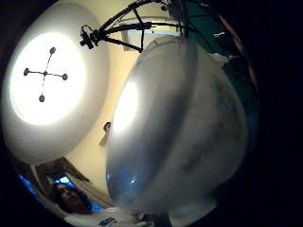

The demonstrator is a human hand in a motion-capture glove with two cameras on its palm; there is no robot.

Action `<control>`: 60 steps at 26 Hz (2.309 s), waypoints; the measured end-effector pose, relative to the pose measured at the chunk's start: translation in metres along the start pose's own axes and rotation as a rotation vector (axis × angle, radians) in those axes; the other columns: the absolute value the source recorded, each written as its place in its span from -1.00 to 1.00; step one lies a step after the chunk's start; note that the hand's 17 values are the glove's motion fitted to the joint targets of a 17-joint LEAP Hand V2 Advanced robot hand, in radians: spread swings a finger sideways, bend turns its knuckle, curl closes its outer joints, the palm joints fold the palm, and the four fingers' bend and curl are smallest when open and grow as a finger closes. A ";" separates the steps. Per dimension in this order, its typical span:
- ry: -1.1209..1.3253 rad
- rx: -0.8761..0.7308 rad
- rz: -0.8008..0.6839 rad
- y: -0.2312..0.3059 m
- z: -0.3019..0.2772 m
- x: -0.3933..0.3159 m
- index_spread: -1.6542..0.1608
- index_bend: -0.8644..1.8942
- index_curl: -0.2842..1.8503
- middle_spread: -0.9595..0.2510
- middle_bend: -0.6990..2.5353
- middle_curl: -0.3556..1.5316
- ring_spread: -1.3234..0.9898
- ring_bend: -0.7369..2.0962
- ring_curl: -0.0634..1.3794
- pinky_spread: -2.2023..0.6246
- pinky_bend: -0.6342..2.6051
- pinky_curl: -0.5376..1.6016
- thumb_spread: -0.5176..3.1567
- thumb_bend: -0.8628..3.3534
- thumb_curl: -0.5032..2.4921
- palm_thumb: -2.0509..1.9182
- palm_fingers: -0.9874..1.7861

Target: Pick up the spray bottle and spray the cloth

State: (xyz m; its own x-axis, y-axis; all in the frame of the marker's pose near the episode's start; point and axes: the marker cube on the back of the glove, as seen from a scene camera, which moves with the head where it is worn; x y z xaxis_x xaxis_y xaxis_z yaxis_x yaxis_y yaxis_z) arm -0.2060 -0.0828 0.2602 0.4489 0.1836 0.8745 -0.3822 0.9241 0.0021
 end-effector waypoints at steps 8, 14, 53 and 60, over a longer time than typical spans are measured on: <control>-0.012 -0.110 -0.005 -0.020 0.008 0.008 0.55 -0.34 -0.58 0.47 -0.40 -0.20 0.00 0.07 -0.33 0.52 -0.21 -0.11 -0.22 -0.61 -0.40 0.31 0.11; -0.001 -0.097 0.044 -0.024 0.010 0.004 0.56 -0.25 -0.56 0.46 -0.42 -0.22 0.00 0.11 -0.36 0.46 -0.21 -0.15 -0.23 -0.62 -0.41 0.28 0.49; 0.240 -0.817 0.039 -0.020 -0.096 -0.243 0.52 -0.08 -0.25 0.24 -0.13 -0.02 -0.04 0.11 -0.24 0.34 -0.27 -0.10 -0.47 -0.60 -0.20 0.51 0.72; 0.446 -0.997 0.207 -0.006 -0.047 -0.233 0.52 -0.08 -0.23 0.24 -0.13 -0.01 -0.04 0.11 -0.23 0.34 -0.27 -0.10 -0.48 -0.60 -0.18 0.52 0.72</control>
State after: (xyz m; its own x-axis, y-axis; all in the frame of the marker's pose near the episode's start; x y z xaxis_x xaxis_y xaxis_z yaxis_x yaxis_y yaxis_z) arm -0.2698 -0.1151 0.0336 0.7784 0.2842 0.5598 0.2472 0.6809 -0.6894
